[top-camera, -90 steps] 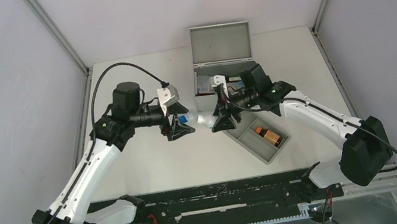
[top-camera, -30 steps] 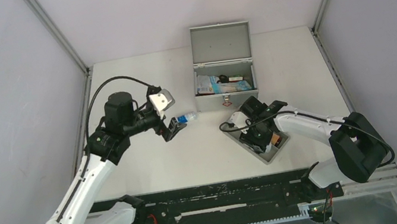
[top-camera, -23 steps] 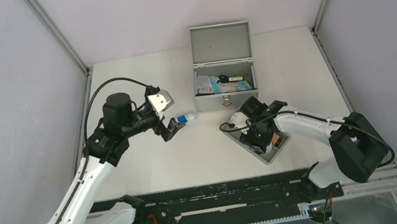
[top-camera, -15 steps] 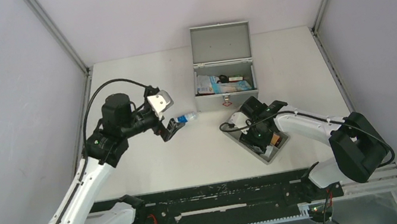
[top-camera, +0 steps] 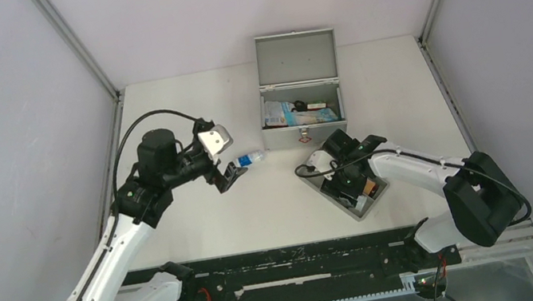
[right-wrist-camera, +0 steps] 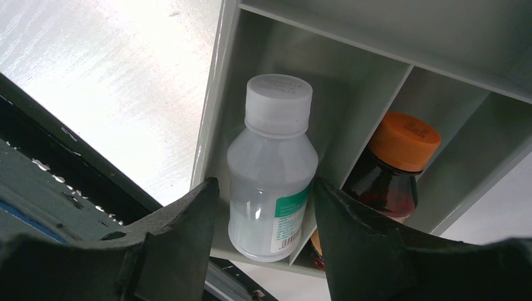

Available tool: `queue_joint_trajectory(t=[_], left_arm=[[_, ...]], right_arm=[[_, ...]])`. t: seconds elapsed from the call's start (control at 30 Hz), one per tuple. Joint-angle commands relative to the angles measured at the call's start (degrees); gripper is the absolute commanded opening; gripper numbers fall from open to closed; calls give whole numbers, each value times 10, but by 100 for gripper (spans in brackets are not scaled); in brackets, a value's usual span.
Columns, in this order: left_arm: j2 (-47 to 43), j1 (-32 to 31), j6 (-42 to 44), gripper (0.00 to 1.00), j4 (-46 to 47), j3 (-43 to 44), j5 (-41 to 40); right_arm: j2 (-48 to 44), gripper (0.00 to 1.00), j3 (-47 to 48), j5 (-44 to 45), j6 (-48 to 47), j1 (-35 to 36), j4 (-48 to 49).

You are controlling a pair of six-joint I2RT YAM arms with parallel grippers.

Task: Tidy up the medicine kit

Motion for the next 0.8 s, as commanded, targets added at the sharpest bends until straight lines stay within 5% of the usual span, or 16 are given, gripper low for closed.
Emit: queue_joint_trajectory(t=[0.0, 0.33, 0.77], left_arm=[[-14, -2, 11, 99, 23, -12, -14], [-23, -2, 12, 100, 42, -25, -76], [6, -1, 86, 100, 1, -54, -121]], right_arm=[[-31, 61, 23, 6, 0, 2, 6], [-105, 72, 23, -7, -12, -40, 20], [-200, 73, 44, -77, -20, -138, 58]])
